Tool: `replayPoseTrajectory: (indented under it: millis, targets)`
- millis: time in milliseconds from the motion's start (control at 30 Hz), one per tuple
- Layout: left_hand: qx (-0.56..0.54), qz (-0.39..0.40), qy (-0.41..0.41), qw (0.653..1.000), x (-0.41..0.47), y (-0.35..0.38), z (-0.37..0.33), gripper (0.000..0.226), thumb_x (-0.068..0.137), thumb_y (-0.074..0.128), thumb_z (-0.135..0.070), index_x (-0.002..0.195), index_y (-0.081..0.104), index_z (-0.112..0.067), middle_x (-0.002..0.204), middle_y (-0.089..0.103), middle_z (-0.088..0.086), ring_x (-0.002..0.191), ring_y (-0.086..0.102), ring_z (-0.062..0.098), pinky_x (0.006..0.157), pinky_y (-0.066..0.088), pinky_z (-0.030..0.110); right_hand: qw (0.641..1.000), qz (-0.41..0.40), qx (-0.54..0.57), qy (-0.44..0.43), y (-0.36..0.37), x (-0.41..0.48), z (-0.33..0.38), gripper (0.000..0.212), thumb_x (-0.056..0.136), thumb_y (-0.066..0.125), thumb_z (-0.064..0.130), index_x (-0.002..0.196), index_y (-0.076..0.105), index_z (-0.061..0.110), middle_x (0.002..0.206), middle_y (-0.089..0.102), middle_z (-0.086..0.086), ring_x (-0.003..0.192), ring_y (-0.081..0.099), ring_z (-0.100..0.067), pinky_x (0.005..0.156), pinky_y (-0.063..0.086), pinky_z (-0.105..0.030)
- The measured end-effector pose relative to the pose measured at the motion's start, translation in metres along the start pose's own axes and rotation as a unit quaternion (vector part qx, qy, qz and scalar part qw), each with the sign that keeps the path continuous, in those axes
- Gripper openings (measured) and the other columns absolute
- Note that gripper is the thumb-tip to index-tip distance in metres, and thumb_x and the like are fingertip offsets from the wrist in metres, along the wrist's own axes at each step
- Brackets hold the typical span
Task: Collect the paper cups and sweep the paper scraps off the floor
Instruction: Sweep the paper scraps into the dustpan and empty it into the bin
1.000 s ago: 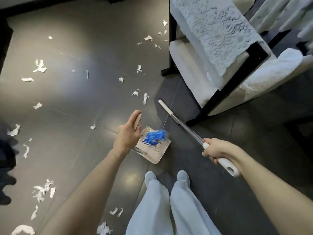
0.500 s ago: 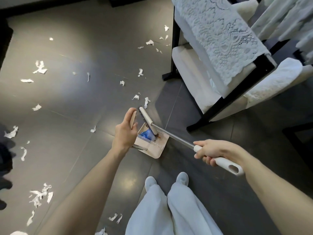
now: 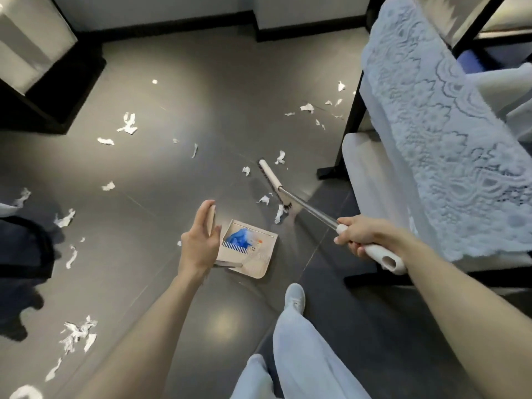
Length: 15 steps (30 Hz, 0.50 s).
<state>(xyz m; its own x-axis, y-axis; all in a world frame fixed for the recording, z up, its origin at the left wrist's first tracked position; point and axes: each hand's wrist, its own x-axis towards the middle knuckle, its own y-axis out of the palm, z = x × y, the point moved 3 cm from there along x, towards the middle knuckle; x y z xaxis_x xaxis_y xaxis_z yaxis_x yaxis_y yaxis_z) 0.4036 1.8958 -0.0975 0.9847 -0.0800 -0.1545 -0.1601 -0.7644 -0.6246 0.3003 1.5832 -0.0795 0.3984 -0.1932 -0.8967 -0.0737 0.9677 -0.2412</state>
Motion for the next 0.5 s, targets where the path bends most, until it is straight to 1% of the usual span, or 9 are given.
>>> replayPoseTrajectory:
  millis: [33, 67, 133, 167, 267, 333, 400, 433, 500]
  targets:
    - [-0.004, -0.004, -0.015, 1.000, 0.010, 0.000, -0.002, 0.049, 0.089, 0.058, -0.016, 0.115, 0.043, -0.055, 0.087, 0.063, -0.008, 0.061, 0.058, -0.008, 0.052, 0.035, 0.002, 1.000, 0.001, -0.016, -0.002, -0.006, 0.012, 0.013, 0.068, 0.094, 0.054, 0.003, 0.150, 0.025, 0.027, 0.053, 0.044, -0.002, 0.039, 0.038, -0.006, 0.035, 0.035, -0.017]
    - [-0.010, -0.004, -0.031, 0.999, 0.020, -0.001, -0.004, 0.050, 0.089, 0.058, -0.017, 0.114, 0.043, -0.057, 0.084, 0.061, -0.012, 0.055, 0.057, -0.006, 0.051, 0.038, 0.004, 0.999, 0.003, -0.033, -0.006, -0.011, 0.023, 0.027, 0.068, 0.094, 0.054, 0.003, 0.150, 0.025, 0.027, 0.054, 0.045, -0.002, 0.040, 0.039, -0.007, 0.036, 0.036, -0.018]
    - [-0.014, 0.000, -0.059, 0.998, 0.037, -0.001, -0.007, 0.051, 0.088, 0.058, -0.017, 0.113, 0.044, -0.060, 0.081, 0.059, -0.017, 0.049, 0.056, 0.003, 0.053, 0.050, 0.018, 0.997, 0.007, -0.074, -0.014, -0.018, 0.044, 0.050, 0.067, 0.094, 0.054, 0.005, 0.150, 0.024, 0.026, 0.059, 0.046, -0.005, 0.044, 0.041, -0.009, 0.041, 0.038, -0.021]
    - [-0.011, 0.000, -0.069, 0.998, 0.044, -0.001, -0.007, 0.053, 0.088, 0.058, -0.016, 0.113, 0.044, -0.060, 0.080, 0.059, -0.015, 0.046, 0.054, 0.005, 0.053, 0.052, 0.024, 0.994, 0.009, -0.105, -0.019, -0.020, 0.052, 0.061, 0.066, 0.094, 0.054, 0.007, 0.151, 0.024, 0.024, 0.062, 0.049, -0.006, 0.047, 0.043, -0.012, 0.045, 0.041, -0.023]
    - [-0.019, 0.000, -0.080, 0.997, 0.059, -0.002, -0.004, 0.057, 0.087, 0.058, -0.010, 0.111, 0.047, -0.060, 0.076, 0.061, -0.004, 0.039, 0.055, 0.010, 0.041, 0.047, 0.021, 0.970, 0.002, -0.242, -0.033, -0.019, 0.070, 0.081, 0.058, 0.095, 0.052, 0.012, 0.147, 0.028, 0.013, 0.081, 0.059, -0.013, 0.067, 0.054, -0.024, 0.065, 0.046, -0.034]
    - [-0.044, 0.004, -0.100, 0.994, 0.064, -0.002, -0.001, 0.058, 0.089, 0.057, -0.009, 0.111, 0.048, -0.062, 0.070, 0.062, 0.007, 0.043, 0.062, 0.021, 0.034, 0.044, 0.027, 0.947, -0.011, -0.319, -0.031, -0.016, 0.077, 0.086, 0.053, 0.094, 0.049, 0.014, 0.144, 0.032, 0.008, 0.086, 0.061, -0.011, 0.065, 0.056, -0.023, 0.063, 0.046, -0.031]
    - [-0.054, 0.006, -0.103, 0.993, 0.068, -0.004, -0.001, 0.059, 0.089, 0.060, -0.010, 0.113, 0.048, -0.063, 0.068, 0.063, 0.010, 0.046, 0.065, 0.026, 0.031, 0.042, 0.027, 0.934, 0.001, -0.356, -0.024, -0.012, 0.082, 0.086, 0.053, 0.093, 0.047, 0.012, 0.144, 0.031, 0.008, 0.085, 0.065, -0.011, 0.061, 0.057, -0.022, 0.064, 0.049, -0.032]
    - [-0.055, 0.009, -0.102, 0.993, 0.070, -0.005, -0.001, 0.059, 0.088, 0.062, -0.010, 0.113, 0.048, -0.062, 0.067, 0.063, 0.009, 0.045, 0.064, 0.026, 0.031, 0.042, 0.027, 0.929, 0.010, -0.369, -0.020, -0.009, 0.084, 0.084, 0.055, 0.092, 0.047, 0.010, 0.145, 0.030, 0.009, 0.088, 0.067, -0.012, 0.066, 0.060, -0.024, 0.069, 0.051, -0.033]
    - [-0.053, 0.015, -0.099, 0.994, 0.072, -0.005, -0.002, 0.059, 0.086, 0.065, -0.011, 0.114, 0.048, -0.061, 0.066, 0.062, 0.008, 0.041, 0.060, 0.021, 0.032, 0.042, 0.027, 0.922, 0.017, -0.386, -0.012, -0.006, 0.086, 0.080, 0.059, 0.090, 0.048, 0.008, 0.146, 0.029, 0.010, 0.101, 0.066, -0.013, 0.083, 0.065, -0.029, 0.079, 0.054, -0.036]
